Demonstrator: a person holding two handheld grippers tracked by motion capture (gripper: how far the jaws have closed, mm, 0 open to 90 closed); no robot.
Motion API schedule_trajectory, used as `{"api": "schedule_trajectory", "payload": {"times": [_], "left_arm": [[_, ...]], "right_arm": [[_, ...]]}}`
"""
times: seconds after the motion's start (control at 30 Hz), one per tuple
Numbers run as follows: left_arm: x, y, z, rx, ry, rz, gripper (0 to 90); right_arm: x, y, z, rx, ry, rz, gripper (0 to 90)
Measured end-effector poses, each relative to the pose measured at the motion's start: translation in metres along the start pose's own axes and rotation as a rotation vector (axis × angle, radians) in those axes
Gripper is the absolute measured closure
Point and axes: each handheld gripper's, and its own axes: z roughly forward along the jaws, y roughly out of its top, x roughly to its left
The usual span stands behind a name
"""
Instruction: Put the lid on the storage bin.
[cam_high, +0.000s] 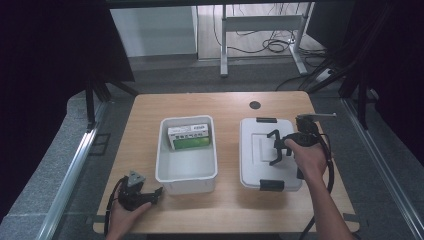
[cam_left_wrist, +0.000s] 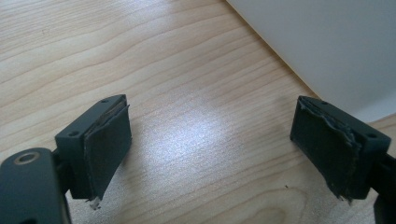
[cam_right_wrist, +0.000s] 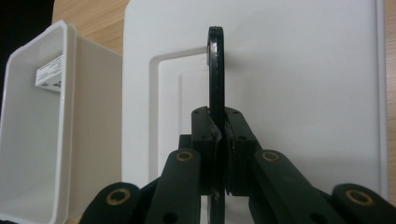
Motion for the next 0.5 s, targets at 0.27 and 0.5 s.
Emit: {"api": "schedule_trajectory", "payload": {"times": [0.27, 0.5], "left_arm": [[0.0, 0.0, 0.0, -0.001, 0.0, 0.002, 12.3], [0.0, 0.0, 0.0, -0.001, -0.001, 0.002, 12.3]], "right_arm": [[0.013, -0.001, 0.0, 0.0, 0.032, -0.015, 84.8], [0.024, -0.001, -0.002, 0.006, 0.046, -0.037, 84.8]]}}
